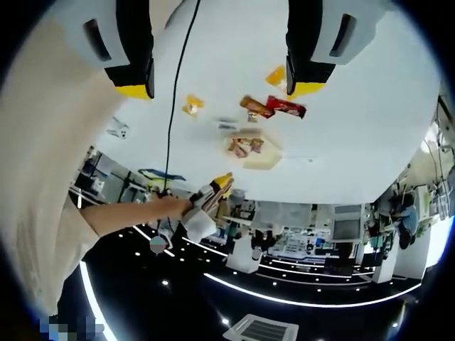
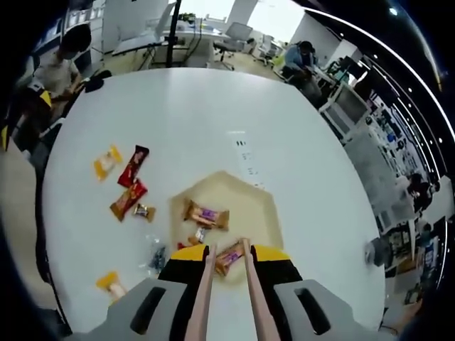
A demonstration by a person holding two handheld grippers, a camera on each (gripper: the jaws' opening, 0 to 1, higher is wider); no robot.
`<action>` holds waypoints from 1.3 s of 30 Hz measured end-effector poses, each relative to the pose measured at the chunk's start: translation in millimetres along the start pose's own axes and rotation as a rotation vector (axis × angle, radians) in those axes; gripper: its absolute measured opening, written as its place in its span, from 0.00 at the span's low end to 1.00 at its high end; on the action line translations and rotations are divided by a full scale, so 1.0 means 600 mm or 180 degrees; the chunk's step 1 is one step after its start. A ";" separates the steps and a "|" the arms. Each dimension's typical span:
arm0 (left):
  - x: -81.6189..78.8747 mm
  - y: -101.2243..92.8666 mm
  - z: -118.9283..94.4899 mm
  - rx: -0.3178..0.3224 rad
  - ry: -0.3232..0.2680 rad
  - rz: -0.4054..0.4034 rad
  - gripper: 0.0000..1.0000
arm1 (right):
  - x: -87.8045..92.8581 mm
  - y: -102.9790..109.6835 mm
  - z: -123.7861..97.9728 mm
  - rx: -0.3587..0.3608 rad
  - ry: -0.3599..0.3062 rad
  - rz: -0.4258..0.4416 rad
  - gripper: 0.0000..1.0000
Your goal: Place the target food into the container with the food tongs after gripping and lifting it, then release it inside without dropping or visibly crushing the food.
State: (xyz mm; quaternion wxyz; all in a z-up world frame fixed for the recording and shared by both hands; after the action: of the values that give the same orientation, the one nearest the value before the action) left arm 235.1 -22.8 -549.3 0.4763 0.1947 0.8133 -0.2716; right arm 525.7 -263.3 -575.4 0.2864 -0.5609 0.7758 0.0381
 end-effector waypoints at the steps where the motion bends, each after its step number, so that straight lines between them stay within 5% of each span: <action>1: 0.000 0.000 -0.001 0.0000 -0.0006 -0.0001 0.75 | 0.003 0.006 0.000 -0.0007 0.0007 -0.0001 0.22; 18: -0.001 -0.008 -0.006 0.0062 -0.0028 0.0048 0.75 | 0.059 0.072 -0.011 -0.0108 0.0089 0.0200 0.23; 39: 0.019 -0.014 -0.005 0.0137 0.0043 -0.0040 0.78 | 0.108 0.192 0.005 -0.0482 0.0285 -0.0131 0.23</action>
State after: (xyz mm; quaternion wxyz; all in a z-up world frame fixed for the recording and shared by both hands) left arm 222.8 -26.7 -556.2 0.4648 0.2017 0.8117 -0.2907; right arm 411.0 -274.7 -639.8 0.2089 -0.5979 0.7711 0.0656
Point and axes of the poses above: the point that each gripper's makers call its tool centre point, and the gripper's own axes: z roughly forward along the fingers, y roughly to its left, x roughly out of its underside, the point moved 5 cm from there along -z, roughly backward along the fingers, and after that the axes turned 2 degrees about z, right-handed, at the moved point
